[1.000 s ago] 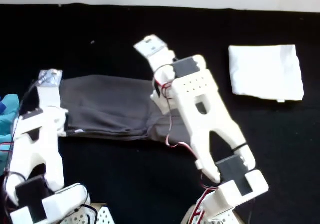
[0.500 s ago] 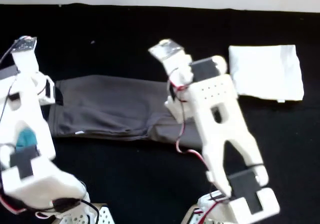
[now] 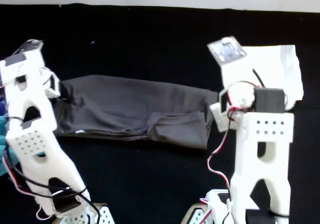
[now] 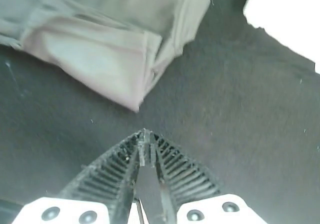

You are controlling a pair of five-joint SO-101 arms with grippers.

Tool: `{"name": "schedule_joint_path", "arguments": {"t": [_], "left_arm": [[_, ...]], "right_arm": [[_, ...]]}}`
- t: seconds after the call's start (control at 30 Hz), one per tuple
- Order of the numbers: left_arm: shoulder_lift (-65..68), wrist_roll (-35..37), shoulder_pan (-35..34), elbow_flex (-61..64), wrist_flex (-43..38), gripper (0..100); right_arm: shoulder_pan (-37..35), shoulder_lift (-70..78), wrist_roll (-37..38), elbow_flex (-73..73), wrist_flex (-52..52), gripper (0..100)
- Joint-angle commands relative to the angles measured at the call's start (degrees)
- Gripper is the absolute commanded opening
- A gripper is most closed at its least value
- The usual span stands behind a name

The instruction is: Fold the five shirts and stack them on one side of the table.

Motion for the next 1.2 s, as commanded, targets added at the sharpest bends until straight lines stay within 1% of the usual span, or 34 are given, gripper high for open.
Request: {"name": "schedule_joint_path", "arguments": {"t": [0.0, 0.17, 0.23, 0.33, 0.37, 0.47, 0.63, 0.73, 0.83, 1.0, 1.1, 1.17], "left_arm": [[5.14, 0.26, 4.79, -6.20, 9.41, 22], [11.56, -0.44, 4.88, -12.26, 15.21, 21], [12.44, -2.55, 4.79, -12.88, 16.09, 16], [12.53, -3.25, 3.82, -13.05, 16.18, 0], [12.44, -3.34, 3.38, -13.05, 16.18, 2], [12.35, -3.52, 1.45, -14.29, 16.26, 1], [11.38, -5.45, -3.56, -20.44, 16.35, 1], [7.08, -6.95, -7.25, -22.37, 16.35, 1], [1.63, -9.32, -8.75, -22.11, 16.35, 1], [-8.22, -10.73, -6.99, -15.69, 16.44, 1], [-14.73, -10.73, -3.65, -8.57, 16.44, 1], [-19.21, -10.73, -0.22, -3.47, 16.44, 1]], "right_arm": [[4.70, -4.70, 2.02, 3.82, 0.13, 0.7], [12.88, -12.18, 2.02, 10.68, -2.33, 0.7], [16.66, -15.69, 2.02, 15.78, -5.49, 0.7], [21.49, -20.53, 2.02, 26.95, -12.79, 0.7], [22.46, -21.85, 2.02, 30.64, -15.08, 0.7], [23.34, -25.89, 2.02, 41.71, -20.70, 0.7], [23.96, -31.08, 1.76, 59.74, -30.73, 0.7], [25.10, -33.71, 1.67, 68.53, -36.97, 0.7], [26.95, -36.26, 1.67, 74.51, -41.63, 0.7], [28.09, -39.96, 1.67, 82.07, -48.48, 0.7], [28.18, -42.24, 1.67, 85.23, -49.89, 0.7], [28.09, -44.18, 1.67, 85.76, -49.89, 0.7]]}}
